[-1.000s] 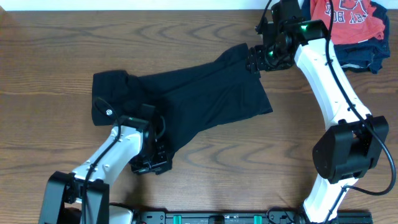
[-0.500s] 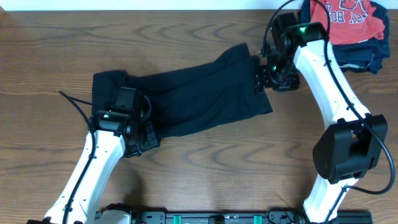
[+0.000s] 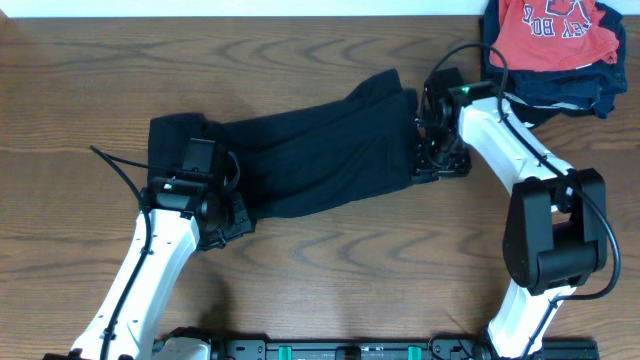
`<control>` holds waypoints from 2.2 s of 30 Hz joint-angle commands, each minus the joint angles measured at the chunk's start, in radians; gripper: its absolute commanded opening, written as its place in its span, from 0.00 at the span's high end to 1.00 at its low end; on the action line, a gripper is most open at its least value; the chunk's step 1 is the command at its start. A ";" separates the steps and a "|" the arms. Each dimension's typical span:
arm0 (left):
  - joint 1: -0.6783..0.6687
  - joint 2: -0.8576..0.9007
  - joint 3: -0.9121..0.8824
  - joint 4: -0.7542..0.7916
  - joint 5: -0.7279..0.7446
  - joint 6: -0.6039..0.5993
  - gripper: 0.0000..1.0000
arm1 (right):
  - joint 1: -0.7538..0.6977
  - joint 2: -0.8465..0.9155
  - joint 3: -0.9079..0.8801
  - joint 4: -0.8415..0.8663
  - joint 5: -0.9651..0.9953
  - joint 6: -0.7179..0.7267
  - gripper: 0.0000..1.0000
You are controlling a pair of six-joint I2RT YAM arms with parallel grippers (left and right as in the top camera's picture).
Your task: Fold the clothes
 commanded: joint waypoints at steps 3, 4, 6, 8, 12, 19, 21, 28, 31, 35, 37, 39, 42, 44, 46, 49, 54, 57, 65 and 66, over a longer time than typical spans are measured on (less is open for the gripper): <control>0.004 -0.010 0.014 0.006 -0.012 0.013 0.94 | -0.005 -0.001 -0.093 0.086 0.009 0.064 0.42; 0.004 -0.010 0.014 0.007 -0.012 0.013 0.94 | -0.005 -0.001 -0.108 0.102 0.009 0.074 0.44; 0.004 -0.010 0.014 0.008 -0.013 0.013 0.94 | -0.005 -0.001 -0.135 0.137 0.009 0.089 0.46; 0.004 -0.010 0.014 0.008 -0.013 0.013 0.94 | -0.005 -0.001 -0.153 0.164 0.009 0.103 0.47; 0.004 -0.010 0.014 0.008 -0.013 0.013 0.94 | -0.005 -0.001 -0.198 0.235 0.018 0.109 0.49; 0.004 -0.010 0.014 0.011 -0.013 0.014 0.95 | -0.005 -0.001 -0.244 0.346 0.050 0.121 0.48; 0.004 -0.010 0.014 0.011 -0.013 0.014 0.94 | -0.005 -0.001 -0.244 0.358 0.050 0.127 0.51; 0.004 -0.013 0.015 0.003 -0.012 0.008 0.94 | -0.006 -0.003 -0.239 0.312 0.049 0.126 0.99; 0.004 -0.039 0.015 -0.013 -0.012 -0.022 0.94 | -0.013 -0.027 -0.220 0.250 0.054 0.121 0.99; 0.004 -0.112 0.021 -0.059 -0.012 -0.048 0.94 | -0.043 -0.103 -0.194 0.182 0.053 0.122 0.99; 0.004 -0.160 0.021 -0.087 -0.012 -0.060 0.94 | -0.066 -0.153 -0.186 0.155 0.050 0.111 0.99; 0.004 -0.205 0.021 -0.117 -0.012 -0.075 0.94 | -0.090 -0.204 -0.185 0.127 0.036 0.094 0.99; 0.004 -0.269 0.021 -0.169 -0.011 -0.079 0.94 | -0.124 -0.260 -0.185 0.064 0.011 0.083 0.99; 0.004 -0.302 0.021 -0.206 -0.011 -0.096 0.94 | -0.137 -0.284 -0.185 0.014 -0.004 0.068 0.99; 0.004 -0.328 0.021 -0.245 -0.008 -0.101 0.94 | -0.143 -0.298 -0.185 -0.034 -0.008 0.061 0.99; 0.004 -0.350 0.021 -0.294 -0.004 -0.101 0.94 | -0.142 -0.302 -0.185 -0.087 -0.017 0.039 0.99; 0.004 -0.357 0.021 -0.277 -0.005 -0.100 0.94 | -0.142 -0.302 -0.185 -0.056 -0.023 0.036 0.99; 0.004 -0.352 0.021 -0.195 -0.006 -0.098 0.94 | -0.142 -0.301 -0.185 0.015 -0.022 0.036 0.99; 0.004 -0.274 0.021 0.040 -0.140 -0.058 0.94 | -0.134 -0.300 -0.185 0.166 -0.029 0.031 0.99; 0.004 -0.247 0.021 0.059 -0.140 -0.054 0.94 | -0.130 -0.299 -0.185 0.185 -0.029 0.024 0.99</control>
